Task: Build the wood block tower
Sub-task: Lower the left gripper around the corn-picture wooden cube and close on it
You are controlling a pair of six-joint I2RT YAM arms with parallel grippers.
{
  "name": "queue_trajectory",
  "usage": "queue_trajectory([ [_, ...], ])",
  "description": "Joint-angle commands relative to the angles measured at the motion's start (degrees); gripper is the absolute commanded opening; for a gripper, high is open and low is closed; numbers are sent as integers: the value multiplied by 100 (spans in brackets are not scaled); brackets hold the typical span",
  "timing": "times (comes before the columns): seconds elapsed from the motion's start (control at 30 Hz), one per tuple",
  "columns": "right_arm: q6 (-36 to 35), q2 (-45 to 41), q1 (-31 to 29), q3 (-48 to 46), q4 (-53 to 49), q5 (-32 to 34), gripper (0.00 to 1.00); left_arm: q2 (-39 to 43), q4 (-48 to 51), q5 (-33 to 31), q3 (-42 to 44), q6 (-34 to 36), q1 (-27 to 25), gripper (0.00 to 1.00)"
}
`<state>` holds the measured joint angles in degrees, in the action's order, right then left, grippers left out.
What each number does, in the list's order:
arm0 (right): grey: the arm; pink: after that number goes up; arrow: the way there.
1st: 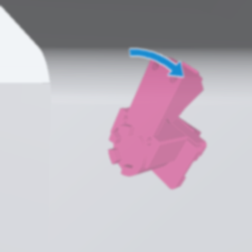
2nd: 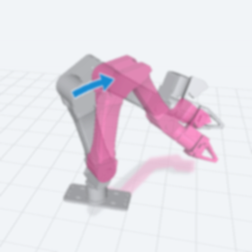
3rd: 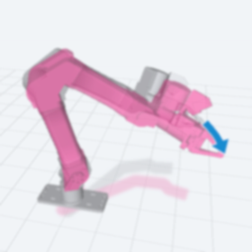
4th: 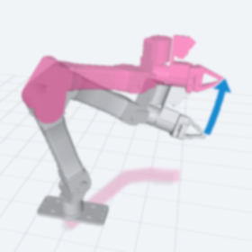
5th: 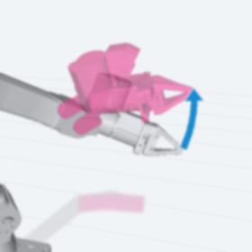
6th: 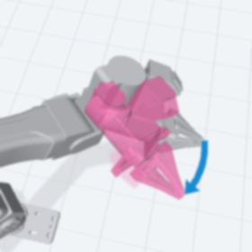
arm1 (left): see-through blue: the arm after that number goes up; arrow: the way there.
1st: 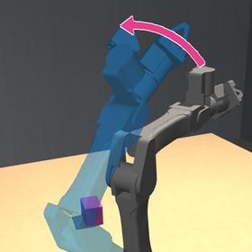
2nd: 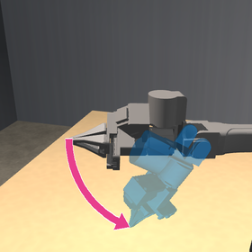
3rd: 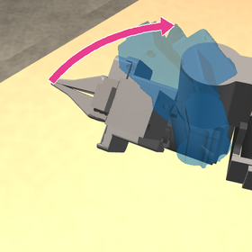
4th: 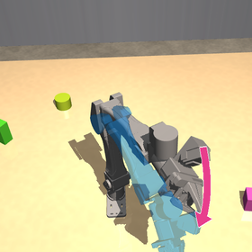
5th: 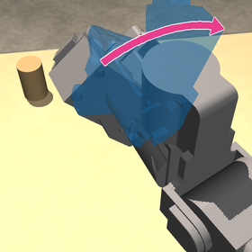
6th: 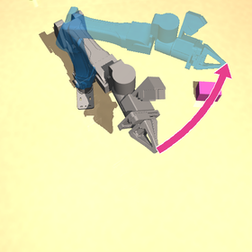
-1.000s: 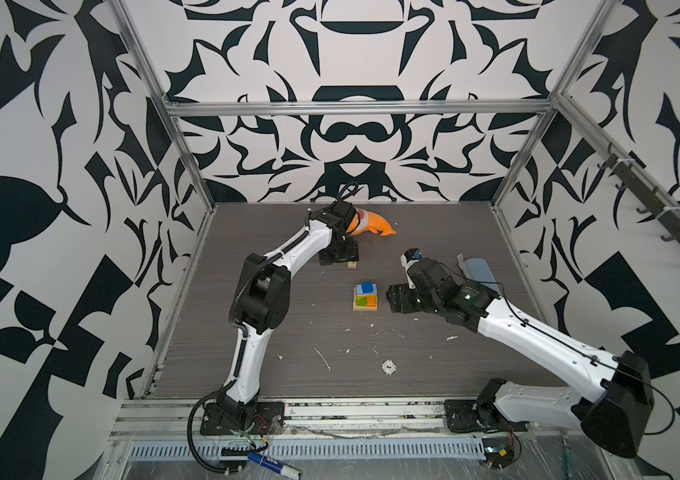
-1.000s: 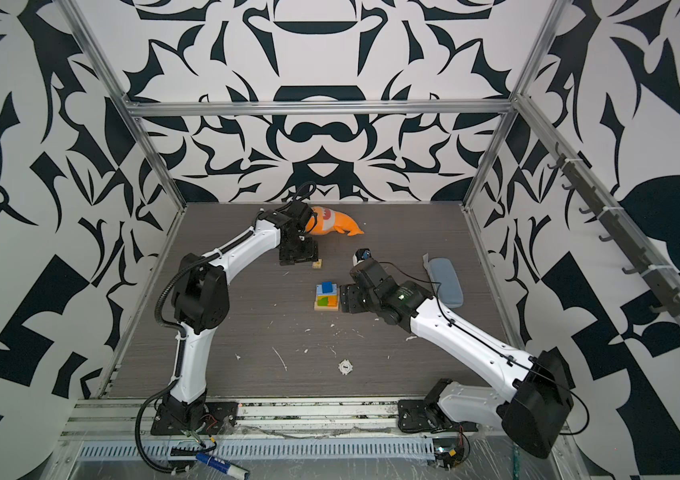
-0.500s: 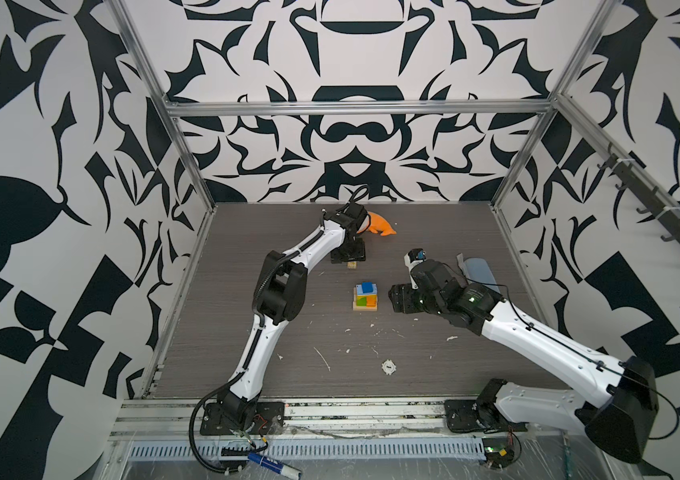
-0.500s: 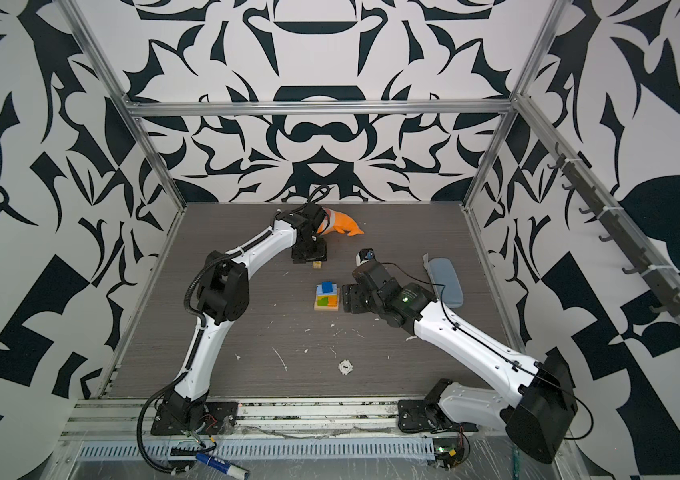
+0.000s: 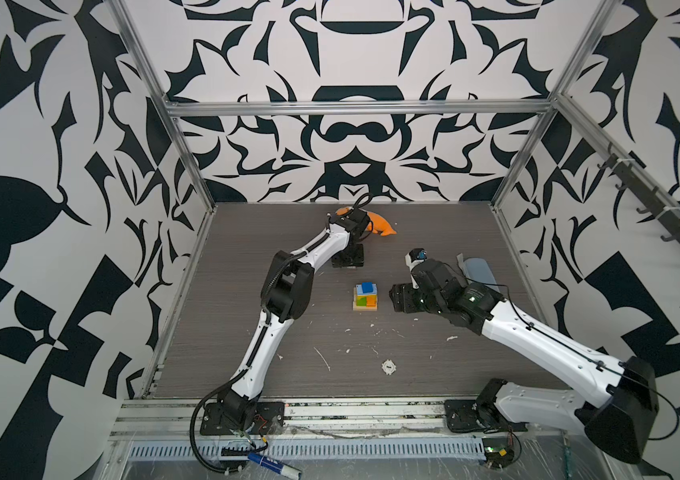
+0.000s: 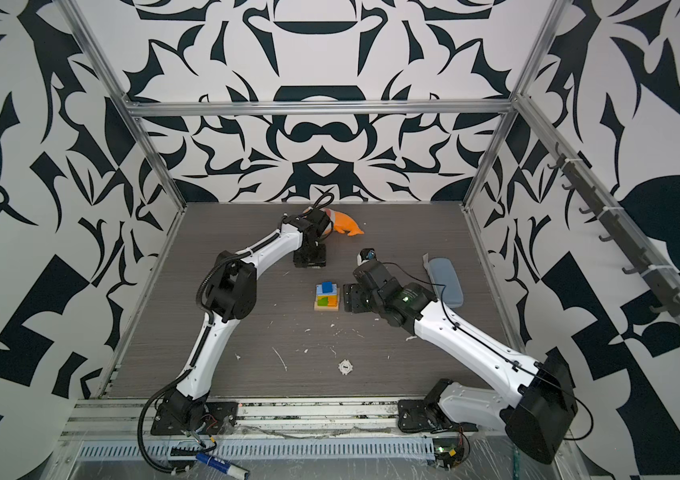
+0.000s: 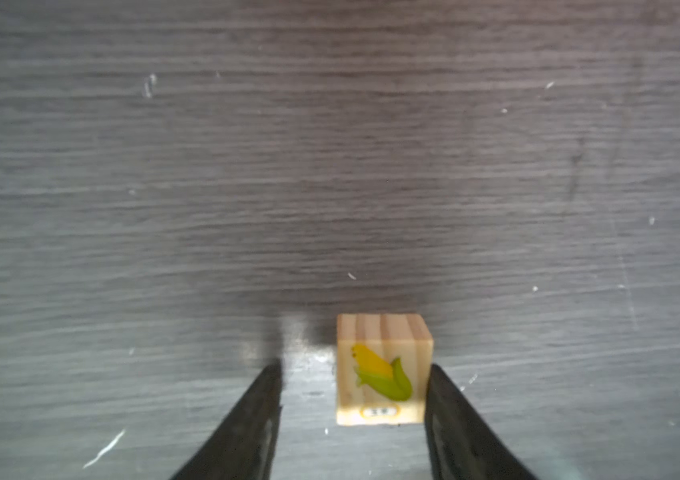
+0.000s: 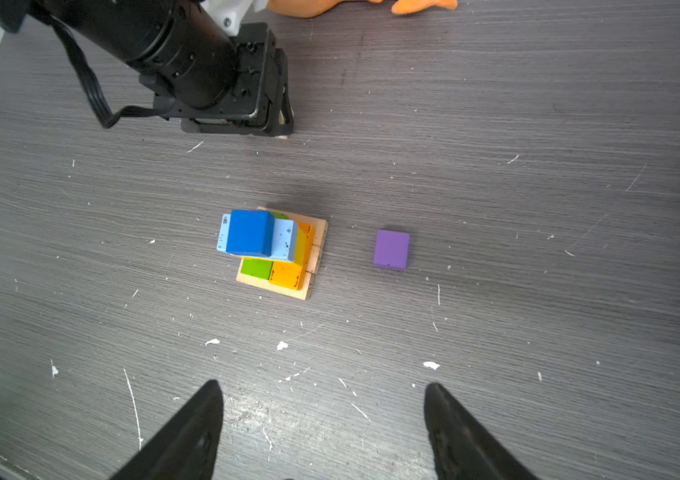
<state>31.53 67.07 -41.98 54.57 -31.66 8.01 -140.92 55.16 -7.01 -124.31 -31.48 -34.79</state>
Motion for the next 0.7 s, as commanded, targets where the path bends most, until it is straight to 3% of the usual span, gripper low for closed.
queue_trajectory([
  [0.0, 27, -71, 25, 1, -26, 95, 80, -163, 301, -129, -157, 47, -20, 54],
  [0.3, -16, -71, 67, 78, -81, 87, 80, -164, 302, -154, -208, 98, -20, 38],
  [0.67, -45, -69, 80, 181, -177, 98, 79, 12, 364, -204, -77, 195, -20, 29],
])
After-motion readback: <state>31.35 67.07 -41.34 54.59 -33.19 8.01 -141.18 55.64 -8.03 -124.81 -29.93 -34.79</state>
